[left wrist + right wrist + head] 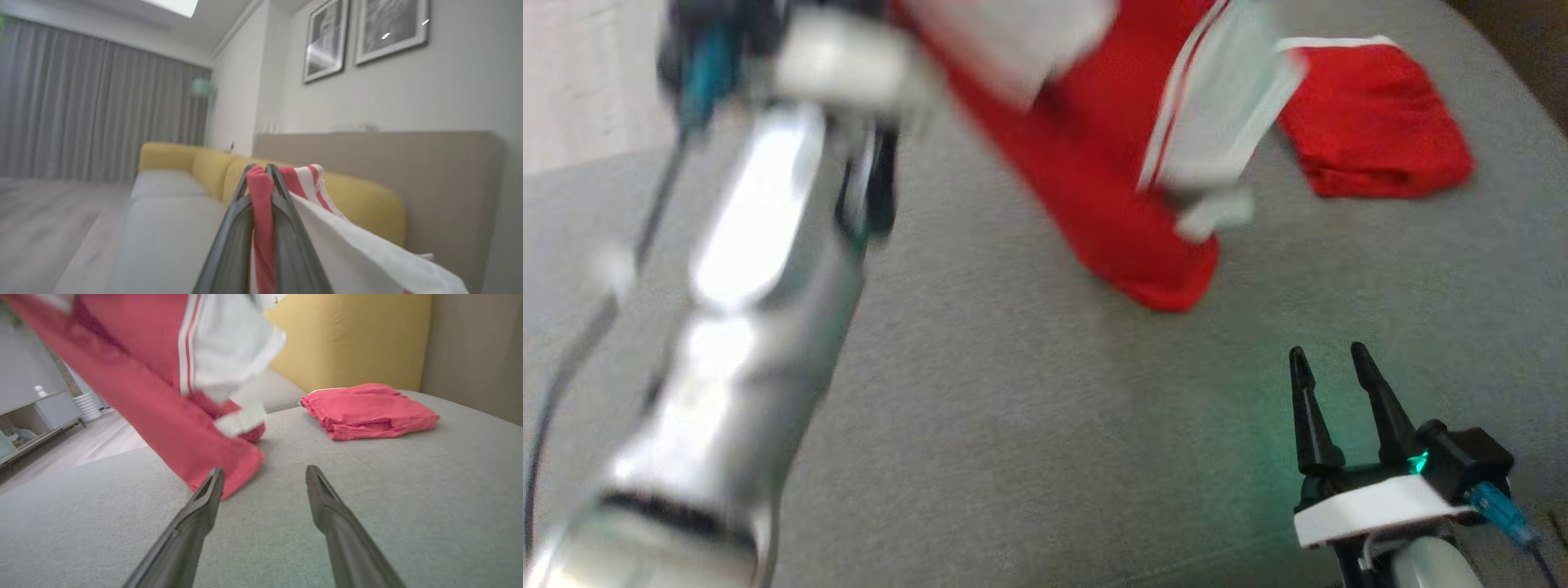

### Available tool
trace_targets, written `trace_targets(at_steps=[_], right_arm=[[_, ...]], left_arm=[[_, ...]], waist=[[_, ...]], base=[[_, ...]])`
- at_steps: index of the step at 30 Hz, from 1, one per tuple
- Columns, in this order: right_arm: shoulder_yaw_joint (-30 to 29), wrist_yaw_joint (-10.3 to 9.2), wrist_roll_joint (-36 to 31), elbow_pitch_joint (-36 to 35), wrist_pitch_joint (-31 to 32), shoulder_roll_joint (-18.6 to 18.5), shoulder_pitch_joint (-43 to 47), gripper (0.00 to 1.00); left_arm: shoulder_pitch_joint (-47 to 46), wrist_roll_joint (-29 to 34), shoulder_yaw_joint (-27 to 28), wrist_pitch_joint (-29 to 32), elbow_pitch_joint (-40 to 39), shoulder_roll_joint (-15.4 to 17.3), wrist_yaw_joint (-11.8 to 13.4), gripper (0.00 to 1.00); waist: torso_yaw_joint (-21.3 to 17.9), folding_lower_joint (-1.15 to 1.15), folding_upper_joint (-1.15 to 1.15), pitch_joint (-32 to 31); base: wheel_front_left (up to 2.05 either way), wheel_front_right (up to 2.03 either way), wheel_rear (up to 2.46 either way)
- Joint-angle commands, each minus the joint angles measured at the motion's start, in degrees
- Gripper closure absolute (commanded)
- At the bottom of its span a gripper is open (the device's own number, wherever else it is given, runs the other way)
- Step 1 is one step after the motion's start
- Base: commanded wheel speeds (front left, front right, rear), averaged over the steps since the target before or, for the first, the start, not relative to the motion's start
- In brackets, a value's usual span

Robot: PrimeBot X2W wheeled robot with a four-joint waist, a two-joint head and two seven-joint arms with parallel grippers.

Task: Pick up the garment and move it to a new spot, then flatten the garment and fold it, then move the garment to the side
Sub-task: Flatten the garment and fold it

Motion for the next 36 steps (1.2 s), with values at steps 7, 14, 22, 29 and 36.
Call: trace_targets(at_steps=[7,14,22,29,36], right_arm=[[0.8,-0.04,-1.0,-2.5,-0.2,-0.3,-2.0,0.00],[-0.3,-0.04,-2.4,-2.8,-0.2,-0.3,-2.6,0.00],[1.0,-0.04,-2.7,-2.7,-0.2,-0.9,-4.6,0.00],[3.4,-0.04,-2.6,-2.7,-0.2,-1.6,-8.0,0.00],[5.2,-0.04,-2.1,-2.5,-0.2,-1.4,-10.2,0.00]], left_arm=[[29.0,-2.0,11.7,-0.2,-3.2,7.7,3.7,0.86],[42.1,5.8,20.3,-0.2,-11.5,8.7,4.7,0.00],[37.1,16.2,14.7,-0.1,-14.0,11.1,-3.1,0.00],[21.0,18.0,9.3,11.0,-7.0,16.7,-12.6,0.00],[11.6,13.8,1.8,26.5,-1.4,21.9,-14.7,0.00]], waist=[[7.0,0.00,0.00,3.5],[10.1,0.00,0.00,5.8],[11.6,0.00,0.00,8.8],[9.8,0.00,0.00,13.2],[6.1,0.00,0.00,17.0]], base=[[0.00,0.00,0.00],[0.00,0.00,0.00],[0.00,0.00,0.00],[0.00,0.00,0.00],[0.00,0.00,0.00]])
